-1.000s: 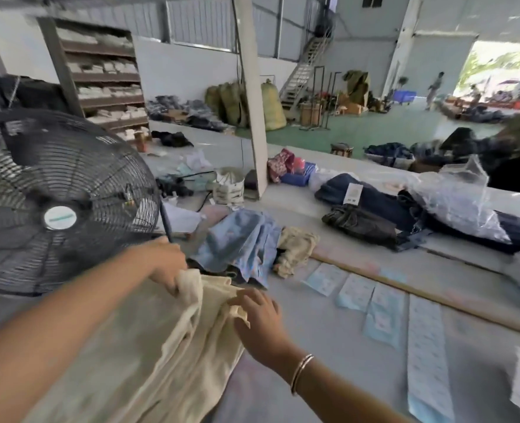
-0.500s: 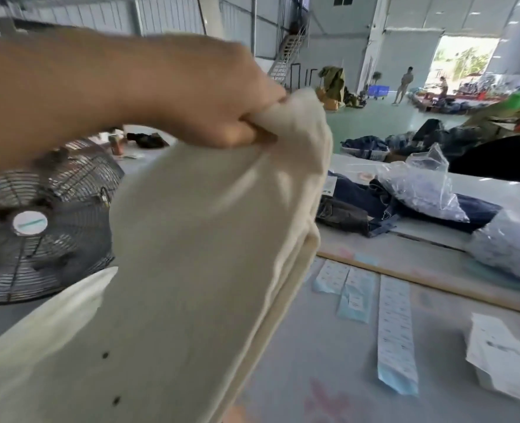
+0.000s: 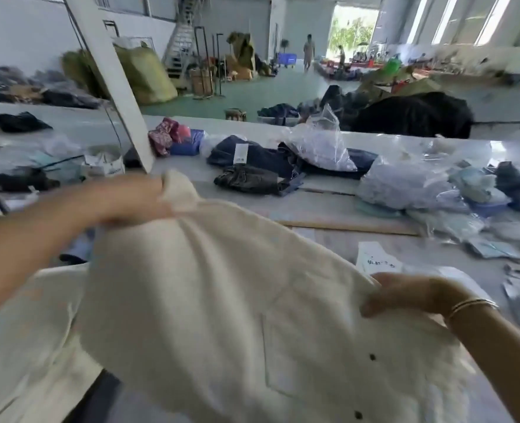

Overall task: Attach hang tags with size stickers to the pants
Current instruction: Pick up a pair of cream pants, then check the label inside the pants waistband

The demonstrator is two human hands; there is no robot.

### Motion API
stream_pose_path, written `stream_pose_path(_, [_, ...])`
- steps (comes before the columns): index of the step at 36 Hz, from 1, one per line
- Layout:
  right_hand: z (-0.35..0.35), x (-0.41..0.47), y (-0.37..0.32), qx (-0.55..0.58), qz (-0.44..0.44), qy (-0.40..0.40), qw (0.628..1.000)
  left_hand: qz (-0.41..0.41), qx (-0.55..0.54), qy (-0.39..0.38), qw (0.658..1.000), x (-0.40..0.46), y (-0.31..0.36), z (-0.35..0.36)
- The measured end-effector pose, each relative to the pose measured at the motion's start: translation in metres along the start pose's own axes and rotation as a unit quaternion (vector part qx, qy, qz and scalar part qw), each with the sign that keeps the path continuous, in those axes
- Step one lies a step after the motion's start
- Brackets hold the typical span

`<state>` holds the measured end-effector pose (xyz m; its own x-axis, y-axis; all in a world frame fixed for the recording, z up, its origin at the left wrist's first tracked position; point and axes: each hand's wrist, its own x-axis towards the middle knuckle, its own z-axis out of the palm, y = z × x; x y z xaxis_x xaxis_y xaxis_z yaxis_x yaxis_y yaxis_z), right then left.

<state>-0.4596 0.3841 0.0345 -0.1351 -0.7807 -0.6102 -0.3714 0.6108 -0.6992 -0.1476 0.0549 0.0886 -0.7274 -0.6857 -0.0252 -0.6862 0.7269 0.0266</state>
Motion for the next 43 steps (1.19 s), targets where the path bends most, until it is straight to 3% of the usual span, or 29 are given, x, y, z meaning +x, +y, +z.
stream_pose_path(1, [-0.005, 0.011, 0.007, -0.041, 0.034, 0.001, 0.999, 0.001, -0.016, -0.032, 0.999, -0.002, 0.007, 0.032])
stream_pose_path(3, [-0.005, 0.041, 0.024, -0.162, 0.068, -0.003, 0.984, -0.101, -0.051, -0.126, 0.986, -0.015, 0.029, 0.114])
stream_pose_path(5, [0.009, 0.075, 0.050, -0.300, 0.086, 0.056, 0.949, -0.183, -0.116, -0.128, 0.968, -0.025, 0.047, 0.175])
stream_pose_path(8, [0.045, 0.112, 0.101, -0.348, 0.112, 0.151, 0.918, -0.225, -0.081, -0.088, 0.967, -0.048, 0.069, 0.236])
stream_pose_path(10, [0.066, 0.120, 0.128, -0.335, 0.123, 0.148, 0.923, -0.194, -0.026, -0.071, 0.978, -0.057, 0.091, 0.252])
stream_pose_path(13, [0.083, 0.106, 0.166, -0.309, 0.142, 0.197, 0.919, -0.015, -0.024, 0.043, 0.999, -0.064, 0.128, 0.275])
stream_pose_path(15, [0.092, 0.085, 0.192, -0.256, 0.150, 0.280, 0.913, 0.055, -0.038, -0.008, 0.998, -0.074, 0.156, 0.280])
stream_pose_path(18, [0.102, 0.057, 0.231, -0.120, 0.199, 0.400, 0.887, 0.049, -0.031, -0.076, 0.995, -0.084, 0.176, 0.300])
stream_pose_path(19, [0.104, 0.049, 0.241, -0.080, 0.219, 0.415, 0.879, 0.049, -0.036, -0.063, 0.996, -0.088, 0.177, 0.310])
stream_pose_path(22, [0.112, 0.038, 0.253, -0.037, 0.236, 0.410, 0.880, 0.072, -0.066, -0.004, 0.995, -0.101, 0.174, 0.326])
stream_pose_path(24, [0.116, 0.035, 0.248, -0.074, 0.269, 0.382, 0.881, 0.056, -0.056, 0.022, 0.997, -0.100, 0.175, 0.329])
stream_pose_path(26, [0.117, 0.036, 0.240, -0.113, 0.309, 0.345, 0.879, 0.040, -0.030, -0.020, 0.999, -0.096, 0.180, 0.326])
stream_pose_path(29, [0.113, 0.041, 0.232, -0.035, 0.300, 0.317, 0.899, -0.027, -0.041, -0.154, 0.987, -0.086, 0.191, 0.323])
stream_pose_path(32, [0.109, 0.041, 0.222, -0.037, 0.285, 0.281, 0.916, -0.067, -0.089, -0.142, 0.984, -0.082, 0.209, 0.324])
stream_pose_path(35, [0.105, 0.038, 0.203, -0.034, 0.226, 0.300, 0.926, -0.036, -0.171, -0.105, 0.979, -0.087, 0.234, 0.311])
stream_pose_path(37, [0.105, 0.035, 0.182, 0.000, 0.167, 0.313, 0.935, -0.031, -0.352, -0.093, 0.931, -0.092, 0.250, 0.300])
stream_pose_path(39, [0.112, 0.028, 0.157, 0.014, 0.116, 0.316, 0.941, -0.058, -0.523, -0.127, 0.841, -0.098, 0.266, 0.278])
stream_pose_path(43, [0.148, 0.024, 0.105, 0.041, 0.005, 0.316, 0.948, -0.113, -0.701, -0.190, 0.678, -0.106, 0.284, 0.242])
